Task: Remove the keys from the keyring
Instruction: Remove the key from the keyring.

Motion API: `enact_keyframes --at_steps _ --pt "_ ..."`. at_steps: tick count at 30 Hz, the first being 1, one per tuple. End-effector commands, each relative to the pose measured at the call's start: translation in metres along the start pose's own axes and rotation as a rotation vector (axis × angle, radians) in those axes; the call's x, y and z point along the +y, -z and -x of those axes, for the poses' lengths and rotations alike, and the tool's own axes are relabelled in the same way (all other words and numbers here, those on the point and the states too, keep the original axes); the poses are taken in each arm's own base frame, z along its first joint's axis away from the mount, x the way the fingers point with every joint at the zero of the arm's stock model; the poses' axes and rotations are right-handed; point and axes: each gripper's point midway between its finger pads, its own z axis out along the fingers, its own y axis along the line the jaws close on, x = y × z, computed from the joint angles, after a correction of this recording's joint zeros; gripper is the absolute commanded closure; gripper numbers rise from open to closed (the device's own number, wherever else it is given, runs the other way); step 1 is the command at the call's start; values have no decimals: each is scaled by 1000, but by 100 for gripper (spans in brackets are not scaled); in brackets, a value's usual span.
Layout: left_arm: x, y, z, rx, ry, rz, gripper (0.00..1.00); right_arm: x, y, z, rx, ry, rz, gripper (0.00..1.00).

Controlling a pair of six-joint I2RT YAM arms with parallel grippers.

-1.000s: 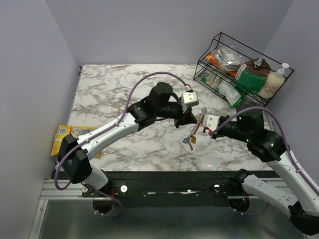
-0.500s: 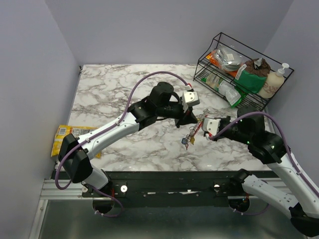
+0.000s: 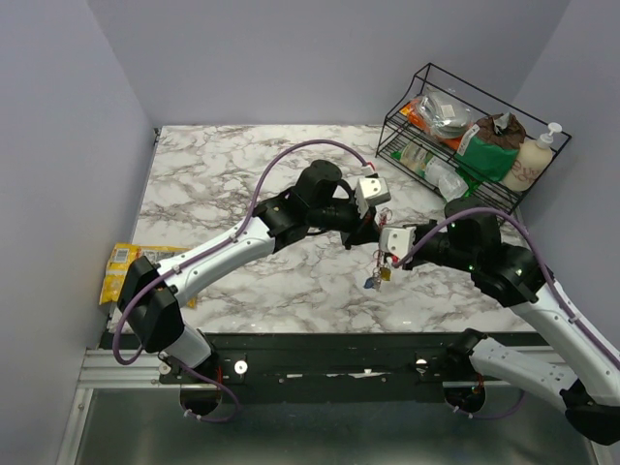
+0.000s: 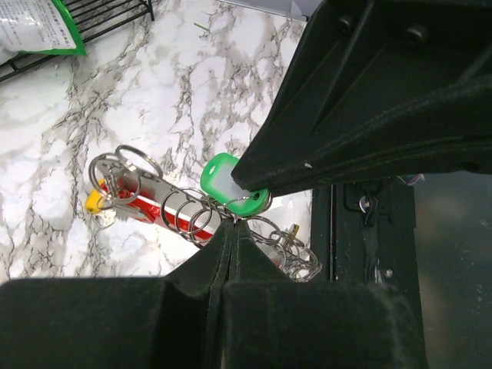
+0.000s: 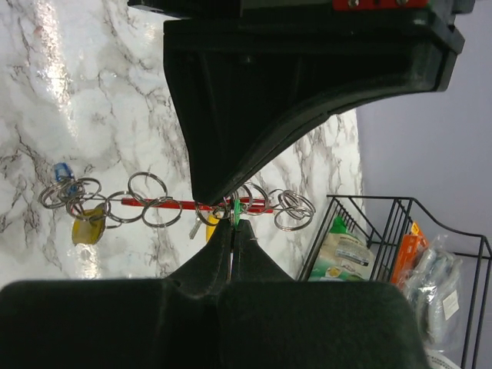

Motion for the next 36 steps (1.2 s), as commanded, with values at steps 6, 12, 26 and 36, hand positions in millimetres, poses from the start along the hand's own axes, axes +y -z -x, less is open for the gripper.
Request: enact_keyframes --at_steps 6,12,26,36 --pt "20 -3 9 -15 27 100 100 6 -2 0 33 84 10 99" --pt "38 -6 7 5 51 188 100 7 9 -1 29 104 -7 99" --pt "68 2 5 20 82 333 100 14 15 -16 77 140 -33 99" --pt "75 11 7 -4 105 350 100 14 14 -24 95 143 -65 99"
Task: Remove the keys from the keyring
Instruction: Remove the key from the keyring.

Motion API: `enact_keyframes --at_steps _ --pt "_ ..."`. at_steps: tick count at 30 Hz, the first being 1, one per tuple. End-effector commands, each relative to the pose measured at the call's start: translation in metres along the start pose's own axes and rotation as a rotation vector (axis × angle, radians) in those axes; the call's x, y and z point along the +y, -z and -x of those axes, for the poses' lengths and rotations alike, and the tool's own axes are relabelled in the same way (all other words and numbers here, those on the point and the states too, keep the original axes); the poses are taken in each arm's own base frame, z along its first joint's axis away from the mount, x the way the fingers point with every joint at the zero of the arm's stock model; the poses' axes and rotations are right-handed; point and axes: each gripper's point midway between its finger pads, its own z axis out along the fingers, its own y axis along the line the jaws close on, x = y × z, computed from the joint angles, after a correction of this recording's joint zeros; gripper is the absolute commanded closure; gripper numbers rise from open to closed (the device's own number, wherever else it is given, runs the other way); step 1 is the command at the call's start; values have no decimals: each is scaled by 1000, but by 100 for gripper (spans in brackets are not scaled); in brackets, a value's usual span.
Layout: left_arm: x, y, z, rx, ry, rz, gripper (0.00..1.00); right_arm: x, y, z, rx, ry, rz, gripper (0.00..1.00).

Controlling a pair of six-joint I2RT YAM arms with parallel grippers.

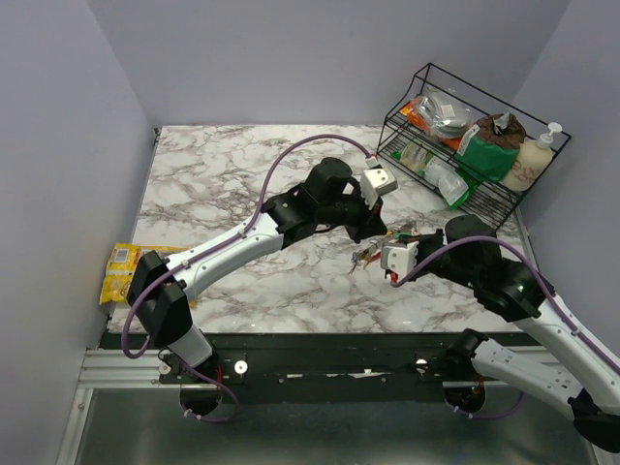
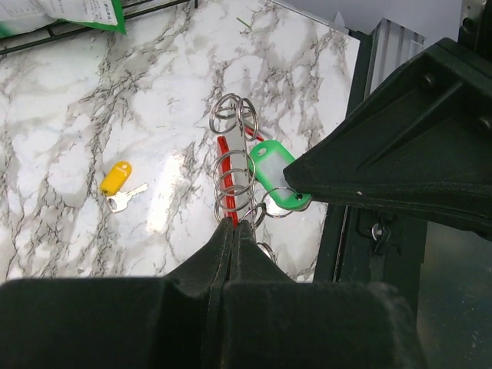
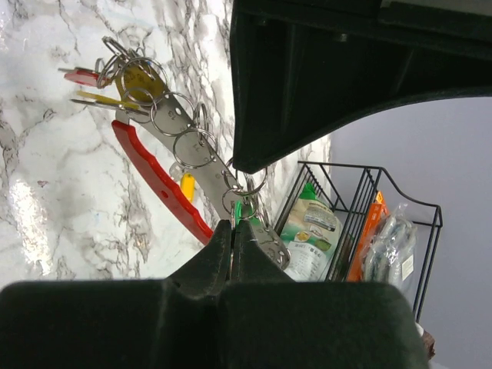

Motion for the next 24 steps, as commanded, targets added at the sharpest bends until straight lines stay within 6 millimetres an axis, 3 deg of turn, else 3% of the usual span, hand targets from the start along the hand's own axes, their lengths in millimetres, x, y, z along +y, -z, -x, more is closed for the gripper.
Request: enact_keyframes --at_steps 1,17,24 --pt "53 14 8 -35 4 199 100 2 4 4 -22 -3 -13 99" --pt "44 12 6 -39 15 151 100 -34 -24 26 -36 -46 -83 99" --pt "45 11 7 -38 20 154 100 -52 -37 16 62 15 -198 99"
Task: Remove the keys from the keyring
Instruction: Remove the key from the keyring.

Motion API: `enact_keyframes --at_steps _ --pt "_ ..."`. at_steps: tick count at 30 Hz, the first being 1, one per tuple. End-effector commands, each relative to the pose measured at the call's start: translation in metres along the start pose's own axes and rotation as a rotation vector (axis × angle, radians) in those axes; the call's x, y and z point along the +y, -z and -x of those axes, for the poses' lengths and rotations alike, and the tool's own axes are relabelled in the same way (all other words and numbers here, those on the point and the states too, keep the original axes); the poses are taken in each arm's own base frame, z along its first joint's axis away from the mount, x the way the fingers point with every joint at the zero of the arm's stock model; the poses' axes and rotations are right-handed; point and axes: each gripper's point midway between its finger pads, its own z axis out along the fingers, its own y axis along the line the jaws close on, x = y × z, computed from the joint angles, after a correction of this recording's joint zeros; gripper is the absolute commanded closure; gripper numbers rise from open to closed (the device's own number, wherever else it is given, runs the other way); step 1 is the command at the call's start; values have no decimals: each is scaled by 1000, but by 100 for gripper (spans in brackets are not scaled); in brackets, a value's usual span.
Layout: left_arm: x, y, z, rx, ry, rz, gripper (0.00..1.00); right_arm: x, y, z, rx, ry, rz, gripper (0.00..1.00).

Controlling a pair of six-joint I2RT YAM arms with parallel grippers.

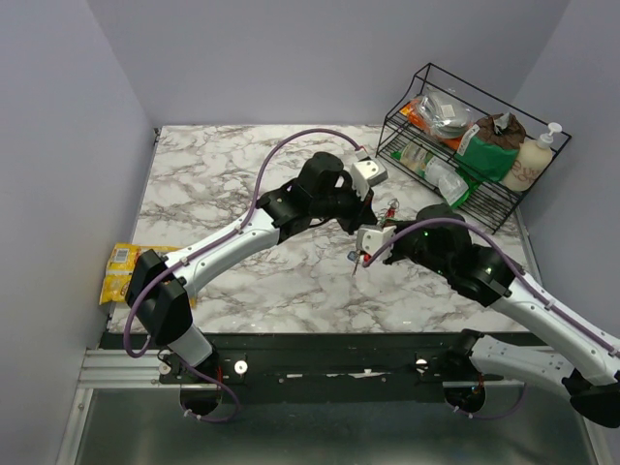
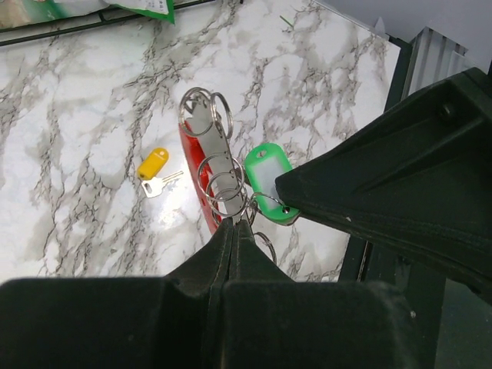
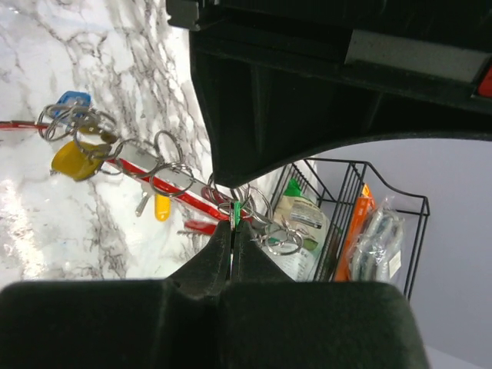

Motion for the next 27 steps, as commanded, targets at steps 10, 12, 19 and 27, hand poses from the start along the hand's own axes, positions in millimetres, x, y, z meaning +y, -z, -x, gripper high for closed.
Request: enact_keyframes --at_steps 10,12,19,27 --pt "22 -1 8 -23 0 95 100 -18 -8 17 -7 91 -129 99" --pt "24 1 9 -28 1 107 100 -8 -9 13 -5 109 -97 99" --pt "19 -1 4 -22 -16 69 100 -30 1 23 -22 -17 -137 99" --pt "3 9 8 -40 -93 23 100 -38 0 29 -42 -182 -104 99"
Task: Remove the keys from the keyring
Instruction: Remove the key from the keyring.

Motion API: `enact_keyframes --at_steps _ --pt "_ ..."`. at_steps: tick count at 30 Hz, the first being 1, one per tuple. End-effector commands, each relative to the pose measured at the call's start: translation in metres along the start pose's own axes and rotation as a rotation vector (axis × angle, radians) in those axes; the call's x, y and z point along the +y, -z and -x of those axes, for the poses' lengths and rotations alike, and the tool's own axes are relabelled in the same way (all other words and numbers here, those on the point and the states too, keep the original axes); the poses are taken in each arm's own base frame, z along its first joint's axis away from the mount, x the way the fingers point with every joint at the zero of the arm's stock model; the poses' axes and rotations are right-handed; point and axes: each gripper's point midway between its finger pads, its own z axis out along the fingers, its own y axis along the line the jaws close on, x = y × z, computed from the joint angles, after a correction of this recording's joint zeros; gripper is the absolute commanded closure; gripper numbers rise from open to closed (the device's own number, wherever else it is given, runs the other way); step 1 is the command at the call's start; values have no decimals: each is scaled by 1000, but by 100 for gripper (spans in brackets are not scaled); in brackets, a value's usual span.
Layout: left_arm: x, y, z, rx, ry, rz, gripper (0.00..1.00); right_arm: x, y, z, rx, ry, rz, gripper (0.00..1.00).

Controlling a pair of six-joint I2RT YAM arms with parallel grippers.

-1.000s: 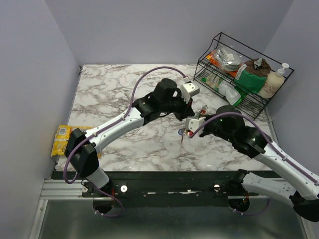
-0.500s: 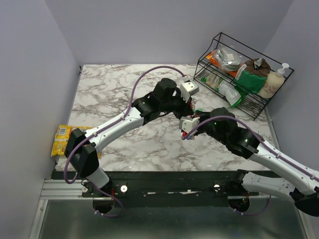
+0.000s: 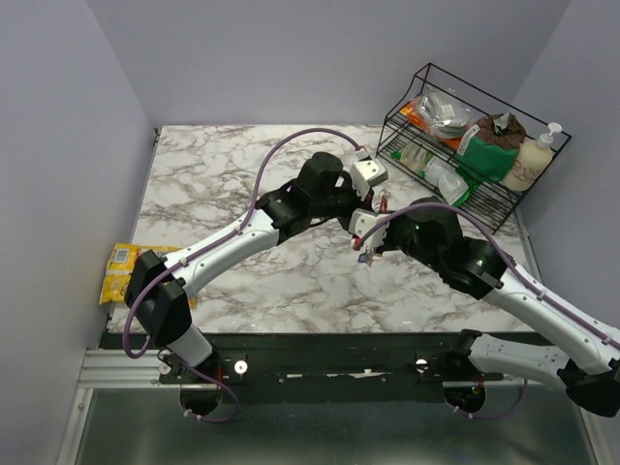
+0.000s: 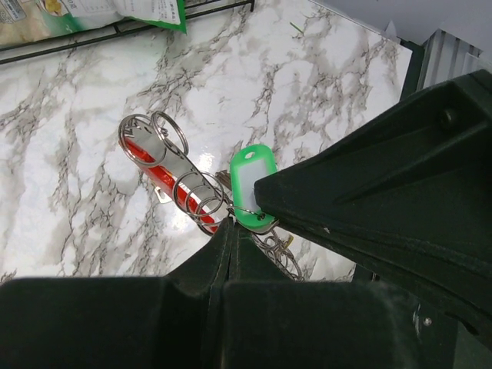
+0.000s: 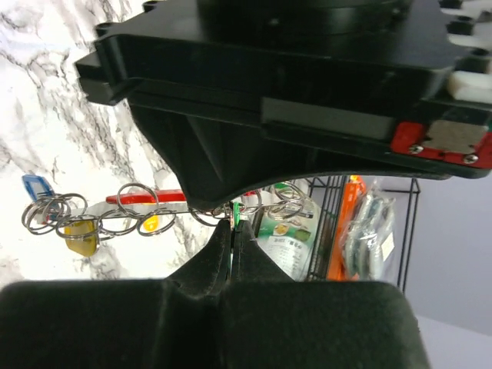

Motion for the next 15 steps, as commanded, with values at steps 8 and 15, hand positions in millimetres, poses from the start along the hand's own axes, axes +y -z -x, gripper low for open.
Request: enact_keyframes --at_steps 8,15 --pt "-21 22 5 -51 -138 -91 100 -20 15 17 -104 -278 42 99" --pt "-53 35 2 -53 -209 -261 100 -11 16 15 -122 -366 117 99"
